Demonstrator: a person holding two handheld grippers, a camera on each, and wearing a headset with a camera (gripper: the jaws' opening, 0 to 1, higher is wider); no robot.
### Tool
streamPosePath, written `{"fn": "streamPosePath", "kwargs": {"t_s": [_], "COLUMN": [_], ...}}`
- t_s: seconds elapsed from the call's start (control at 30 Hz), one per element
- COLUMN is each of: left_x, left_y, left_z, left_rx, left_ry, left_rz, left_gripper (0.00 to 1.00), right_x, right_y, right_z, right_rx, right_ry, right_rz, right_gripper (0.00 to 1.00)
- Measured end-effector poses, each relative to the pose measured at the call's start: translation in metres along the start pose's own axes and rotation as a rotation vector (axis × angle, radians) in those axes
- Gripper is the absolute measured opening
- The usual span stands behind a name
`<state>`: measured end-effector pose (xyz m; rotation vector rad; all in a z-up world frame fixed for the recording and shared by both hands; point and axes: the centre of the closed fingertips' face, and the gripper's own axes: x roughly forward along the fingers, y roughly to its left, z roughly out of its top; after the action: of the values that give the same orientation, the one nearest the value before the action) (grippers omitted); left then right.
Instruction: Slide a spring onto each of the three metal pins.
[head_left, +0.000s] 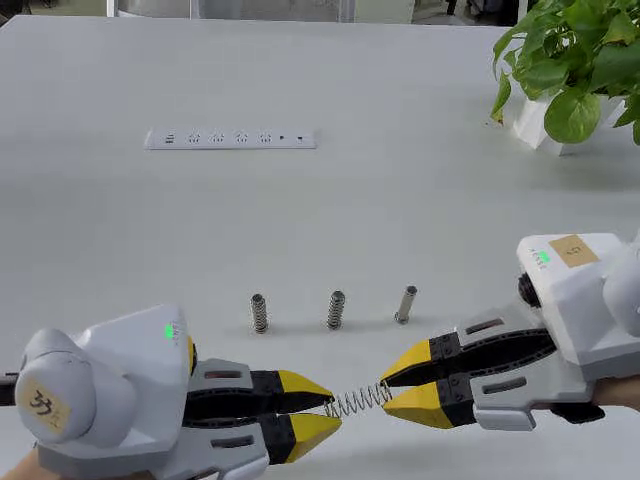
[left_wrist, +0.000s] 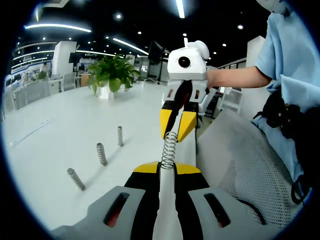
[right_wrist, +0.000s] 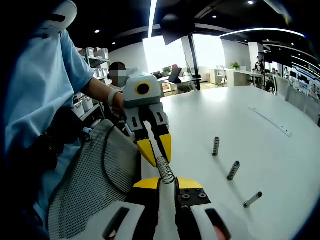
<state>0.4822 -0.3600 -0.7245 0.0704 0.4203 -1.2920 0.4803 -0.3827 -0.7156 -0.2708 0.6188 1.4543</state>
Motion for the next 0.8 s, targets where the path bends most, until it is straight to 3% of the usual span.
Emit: {"fn": "streamPosePath", "kwargs": {"t_s": [0.3,0.8], "left_x": [0.006,0.016], "left_y": [-0.001,-0.003], "left_z": [-0.002,-0.004], "left_rx": [-0.005,-0.009], "left_ry": [0.017,0.032], "left_rz": [-0.012,-0.032], "left_gripper": [0.06,0.06], "right_x": [-0.002,0.002], "right_y": [0.000,0.005], "right_z": [0.011,0.026], "right_rx": [-0.042,-0.087], "right_ry": [-0.002,-0.012], "right_rz": [-0.028,-0.028], "right_gripper": [0.07,0.07]}}
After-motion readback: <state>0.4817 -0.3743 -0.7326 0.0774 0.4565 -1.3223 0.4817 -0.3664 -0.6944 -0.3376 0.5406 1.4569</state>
